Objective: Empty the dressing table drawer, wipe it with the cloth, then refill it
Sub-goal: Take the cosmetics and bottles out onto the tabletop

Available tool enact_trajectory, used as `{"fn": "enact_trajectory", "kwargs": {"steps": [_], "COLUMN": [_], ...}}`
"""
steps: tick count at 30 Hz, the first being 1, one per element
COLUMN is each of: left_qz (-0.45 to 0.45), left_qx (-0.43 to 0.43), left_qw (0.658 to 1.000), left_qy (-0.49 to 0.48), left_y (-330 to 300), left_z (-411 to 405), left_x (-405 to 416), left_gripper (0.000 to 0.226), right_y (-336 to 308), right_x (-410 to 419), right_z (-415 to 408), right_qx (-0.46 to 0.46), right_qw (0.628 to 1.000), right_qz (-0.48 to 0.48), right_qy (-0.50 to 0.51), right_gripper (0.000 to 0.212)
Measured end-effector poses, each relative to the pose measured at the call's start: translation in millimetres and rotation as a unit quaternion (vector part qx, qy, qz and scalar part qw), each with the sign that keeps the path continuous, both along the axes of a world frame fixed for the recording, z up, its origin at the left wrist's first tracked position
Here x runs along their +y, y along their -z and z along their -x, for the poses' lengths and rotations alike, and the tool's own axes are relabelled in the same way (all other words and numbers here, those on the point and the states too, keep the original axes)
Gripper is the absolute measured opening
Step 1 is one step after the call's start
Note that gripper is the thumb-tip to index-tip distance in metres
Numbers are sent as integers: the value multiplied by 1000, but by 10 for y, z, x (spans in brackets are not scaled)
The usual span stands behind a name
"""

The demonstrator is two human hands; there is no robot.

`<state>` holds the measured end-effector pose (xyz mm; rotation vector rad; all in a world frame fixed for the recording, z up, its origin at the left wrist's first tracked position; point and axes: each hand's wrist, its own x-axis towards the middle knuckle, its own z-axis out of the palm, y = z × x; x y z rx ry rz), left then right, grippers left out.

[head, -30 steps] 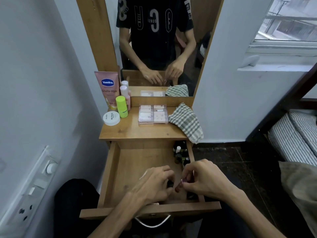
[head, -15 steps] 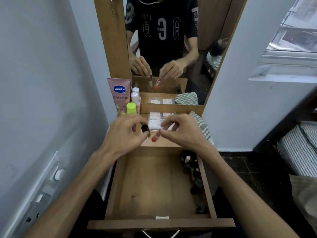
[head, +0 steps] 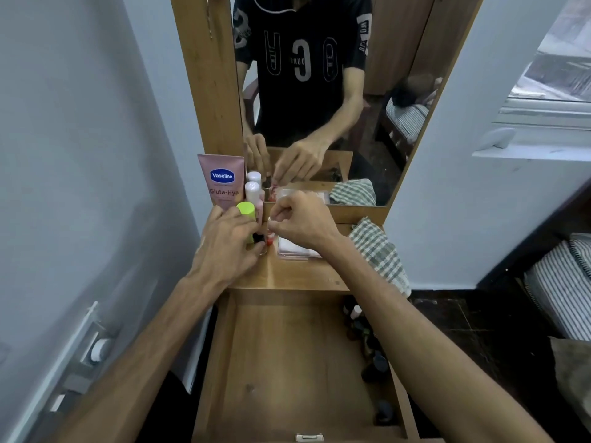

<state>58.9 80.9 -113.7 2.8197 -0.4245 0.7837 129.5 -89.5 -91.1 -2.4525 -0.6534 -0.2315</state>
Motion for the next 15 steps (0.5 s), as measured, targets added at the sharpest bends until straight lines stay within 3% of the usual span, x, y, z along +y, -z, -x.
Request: {"fn": "enact_trajectory", "kwargs": {"steps": [15], "left_qz": [-19], "left_qx": [-24], "left_qw": [999], "left_qy": [-15], "left_y": [82], "left_z": [-38], "left_x": [109], "left_gripper": [29], "right_y": [-3], "right_x": [175], "right_z": [-45], "right_qx": [8], "right_qw": [999], "right_qz": [-26], "right_qy": [-21], "right_gripper": [4]}}
